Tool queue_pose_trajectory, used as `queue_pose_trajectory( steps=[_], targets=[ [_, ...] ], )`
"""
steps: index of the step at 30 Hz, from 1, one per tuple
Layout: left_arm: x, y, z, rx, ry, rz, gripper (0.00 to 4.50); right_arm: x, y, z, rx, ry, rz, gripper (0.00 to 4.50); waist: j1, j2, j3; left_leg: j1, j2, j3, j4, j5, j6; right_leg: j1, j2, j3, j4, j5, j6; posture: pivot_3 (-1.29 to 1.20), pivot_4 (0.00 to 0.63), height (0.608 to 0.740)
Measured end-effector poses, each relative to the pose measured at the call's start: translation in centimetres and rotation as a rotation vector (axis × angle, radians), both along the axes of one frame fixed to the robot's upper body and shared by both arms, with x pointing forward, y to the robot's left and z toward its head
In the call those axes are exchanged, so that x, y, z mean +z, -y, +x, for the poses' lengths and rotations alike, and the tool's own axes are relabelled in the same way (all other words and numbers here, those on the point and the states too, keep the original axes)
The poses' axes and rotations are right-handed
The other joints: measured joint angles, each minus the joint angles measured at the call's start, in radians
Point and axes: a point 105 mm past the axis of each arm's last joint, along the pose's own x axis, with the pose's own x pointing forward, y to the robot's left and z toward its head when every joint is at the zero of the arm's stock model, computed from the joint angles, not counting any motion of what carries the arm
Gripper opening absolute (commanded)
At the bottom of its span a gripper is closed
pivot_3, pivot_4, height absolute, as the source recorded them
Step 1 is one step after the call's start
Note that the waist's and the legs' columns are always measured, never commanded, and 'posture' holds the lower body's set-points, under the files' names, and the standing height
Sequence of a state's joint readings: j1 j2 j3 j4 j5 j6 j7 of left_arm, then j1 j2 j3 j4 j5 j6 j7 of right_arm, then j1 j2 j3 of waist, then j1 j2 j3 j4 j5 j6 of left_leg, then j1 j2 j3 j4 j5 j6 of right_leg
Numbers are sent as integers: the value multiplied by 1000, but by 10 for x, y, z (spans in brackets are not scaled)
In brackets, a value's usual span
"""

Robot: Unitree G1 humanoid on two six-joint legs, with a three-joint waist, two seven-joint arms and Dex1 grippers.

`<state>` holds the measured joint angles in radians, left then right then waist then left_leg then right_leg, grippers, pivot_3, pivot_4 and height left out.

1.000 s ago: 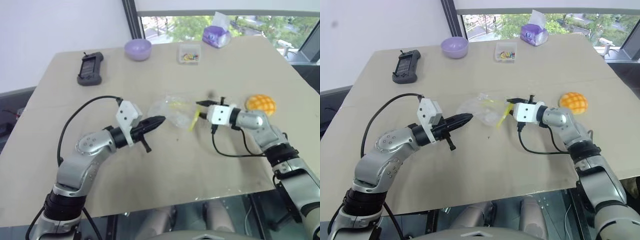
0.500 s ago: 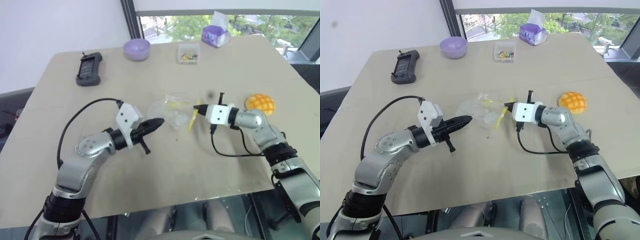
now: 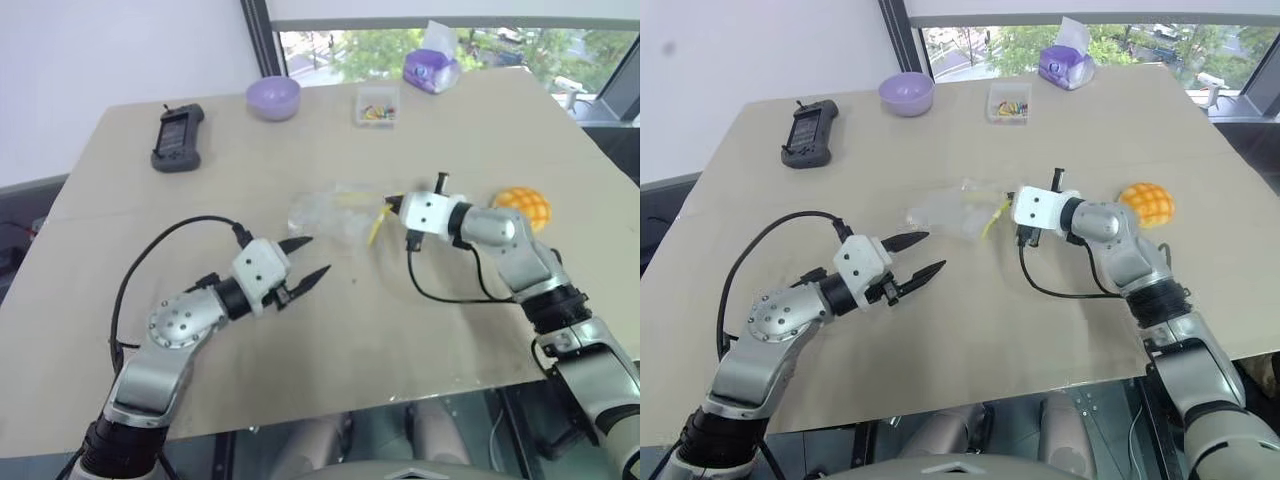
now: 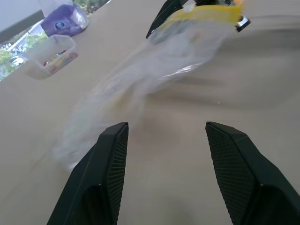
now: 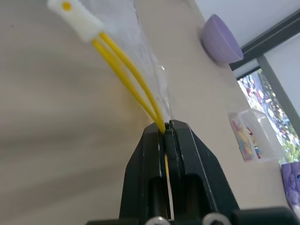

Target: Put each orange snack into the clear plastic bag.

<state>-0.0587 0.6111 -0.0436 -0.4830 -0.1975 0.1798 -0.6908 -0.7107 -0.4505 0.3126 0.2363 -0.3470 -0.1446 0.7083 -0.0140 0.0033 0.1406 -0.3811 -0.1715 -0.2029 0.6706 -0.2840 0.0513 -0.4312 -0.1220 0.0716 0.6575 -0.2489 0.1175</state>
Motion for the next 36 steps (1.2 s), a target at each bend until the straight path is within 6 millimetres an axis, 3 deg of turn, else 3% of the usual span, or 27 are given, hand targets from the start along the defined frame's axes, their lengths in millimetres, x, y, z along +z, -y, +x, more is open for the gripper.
queue_pose_trajectory(
  steps=[9,13,17,24,31,36],
  targets=[
    [9,6,3,-1,25,-17,2783,-14,-43,-22,49,-10,-56,0,-1,0,0,0,1,1,0,0,0,0,1,1,1,0,0,0,150,736],
    [10,6,3,-6,20,-13,2783,-18,-55,-21,17,-28,-55,0,-3,0,0,0,1,1,0,0,0,0,1,1,1,0,0,0,150,736],
    [9,9,0,-22,9,-4,2783,-10,-64,-15,-22,-12,-37,0,-6,0,0,0,1,1,0,0,0,-1,2,1,1,0,0,0,150,736],
    [4,9,-3,-13,-24,0,2783,-6,-67,-7,-76,-13,-25,0,-6,0,0,0,1,1,0,0,0,-1,2,1,1,0,0,0,150,736],
    [5,2,6,83,24,30,2783,-9,-66,-6,-93,-38,-35,0,-5,0,0,0,1,1,0,0,0,-1,2,1,1,0,-1,0,150,736],
    [-4,-7,13,169,-38,53,2783,-12,-65,-5,-118,-37,-59,0,-6,0,0,0,1,1,0,0,0,-1,2,1,1,0,-1,0,150,736]
  ],
)
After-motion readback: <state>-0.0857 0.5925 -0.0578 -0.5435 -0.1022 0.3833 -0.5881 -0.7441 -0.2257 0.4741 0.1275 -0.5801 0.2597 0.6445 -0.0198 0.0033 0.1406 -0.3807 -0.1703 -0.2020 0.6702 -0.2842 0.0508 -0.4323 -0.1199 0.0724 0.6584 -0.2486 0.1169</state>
